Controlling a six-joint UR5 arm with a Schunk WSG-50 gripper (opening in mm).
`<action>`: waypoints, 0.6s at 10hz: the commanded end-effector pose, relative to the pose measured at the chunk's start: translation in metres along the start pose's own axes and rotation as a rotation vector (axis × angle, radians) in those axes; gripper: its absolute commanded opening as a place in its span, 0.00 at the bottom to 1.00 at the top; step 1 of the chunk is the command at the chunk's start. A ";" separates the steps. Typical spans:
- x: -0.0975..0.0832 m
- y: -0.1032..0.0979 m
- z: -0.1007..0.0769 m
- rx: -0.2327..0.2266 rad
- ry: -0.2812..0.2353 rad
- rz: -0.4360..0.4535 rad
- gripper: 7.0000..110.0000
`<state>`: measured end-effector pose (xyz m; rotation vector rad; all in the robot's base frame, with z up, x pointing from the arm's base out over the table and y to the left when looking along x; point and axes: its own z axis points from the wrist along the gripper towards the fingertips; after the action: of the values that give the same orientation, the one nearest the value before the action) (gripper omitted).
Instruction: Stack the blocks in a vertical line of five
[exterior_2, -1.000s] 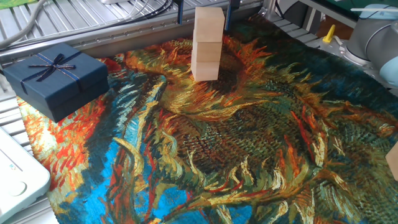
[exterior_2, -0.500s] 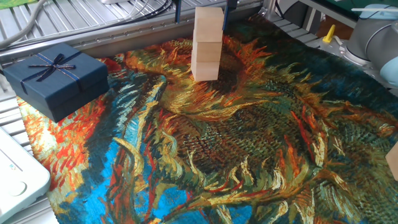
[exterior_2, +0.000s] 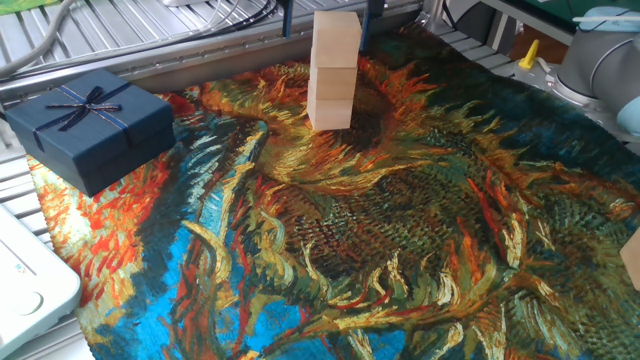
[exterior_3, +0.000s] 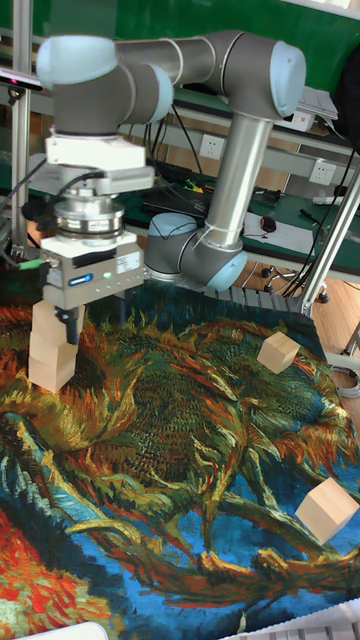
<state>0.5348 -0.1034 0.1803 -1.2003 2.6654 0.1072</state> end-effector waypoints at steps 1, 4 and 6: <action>-0.055 0.016 -0.027 -0.036 0.015 0.021 0.79; -0.035 0.008 -0.023 -0.023 0.110 0.035 0.79; -0.031 0.002 -0.004 -0.025 0.112 0.033 0.79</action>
<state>0.5481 -0.0792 0.2009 -1.2098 2.7672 0.0903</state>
